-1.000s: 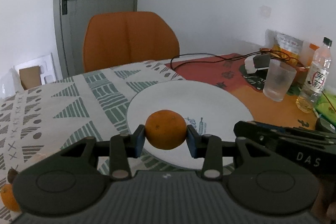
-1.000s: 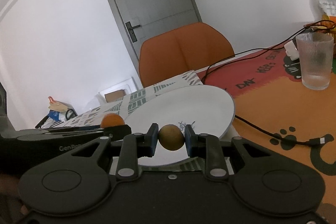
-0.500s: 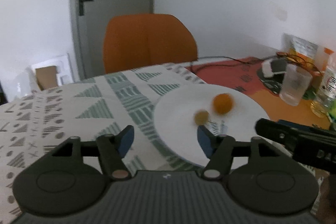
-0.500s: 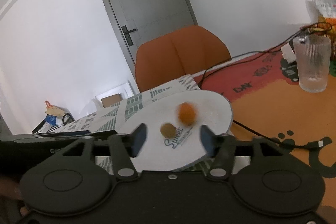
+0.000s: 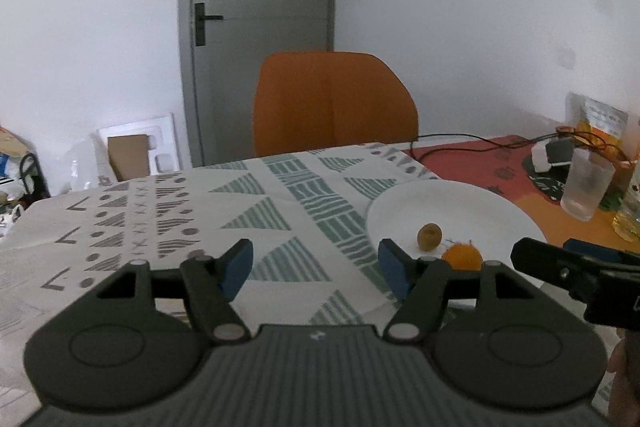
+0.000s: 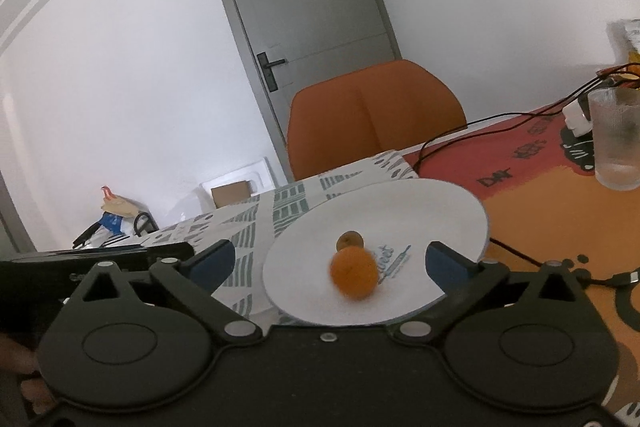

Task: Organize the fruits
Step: 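Open both grippers to drop the orange and kiwi into the bowl, then move both open grippers back to the fruit cluster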

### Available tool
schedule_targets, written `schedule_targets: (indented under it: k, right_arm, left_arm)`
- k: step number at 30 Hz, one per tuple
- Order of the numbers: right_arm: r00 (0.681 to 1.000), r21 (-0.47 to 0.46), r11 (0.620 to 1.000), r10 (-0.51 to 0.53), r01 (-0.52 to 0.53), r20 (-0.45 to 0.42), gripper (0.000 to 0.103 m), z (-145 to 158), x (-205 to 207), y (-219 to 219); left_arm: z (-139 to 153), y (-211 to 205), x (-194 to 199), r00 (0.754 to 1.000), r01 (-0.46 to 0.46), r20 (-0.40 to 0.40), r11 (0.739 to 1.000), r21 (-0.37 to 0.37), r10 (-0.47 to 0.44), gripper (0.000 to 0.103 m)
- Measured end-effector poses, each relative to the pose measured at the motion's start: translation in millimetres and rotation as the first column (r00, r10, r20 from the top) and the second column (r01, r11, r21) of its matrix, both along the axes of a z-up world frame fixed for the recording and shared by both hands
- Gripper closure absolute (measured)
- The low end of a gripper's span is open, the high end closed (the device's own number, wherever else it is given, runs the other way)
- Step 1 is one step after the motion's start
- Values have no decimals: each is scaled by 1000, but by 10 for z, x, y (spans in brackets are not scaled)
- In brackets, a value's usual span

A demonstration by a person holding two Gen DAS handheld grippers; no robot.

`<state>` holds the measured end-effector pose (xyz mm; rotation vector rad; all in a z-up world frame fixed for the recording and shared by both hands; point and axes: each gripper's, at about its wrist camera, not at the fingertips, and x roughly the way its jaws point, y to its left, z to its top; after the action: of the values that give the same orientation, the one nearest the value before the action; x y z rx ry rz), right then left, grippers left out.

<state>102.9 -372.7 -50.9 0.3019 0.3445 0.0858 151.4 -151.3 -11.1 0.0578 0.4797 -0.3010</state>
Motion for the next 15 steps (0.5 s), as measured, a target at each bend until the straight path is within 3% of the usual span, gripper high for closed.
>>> schedule_targets:
  k: [10,15]
  right_arm:
    - [998,-24,998,58,-58,2,0,36,-20,307]
    - [996,-23,995,94,-94,-11,0,32,-20,460]
  left_arm:
    - [29,425,-192,997,-75,23,997,-12,75,35]
    - [23,654,-233,992,-123,-2,992,-22,123,32]
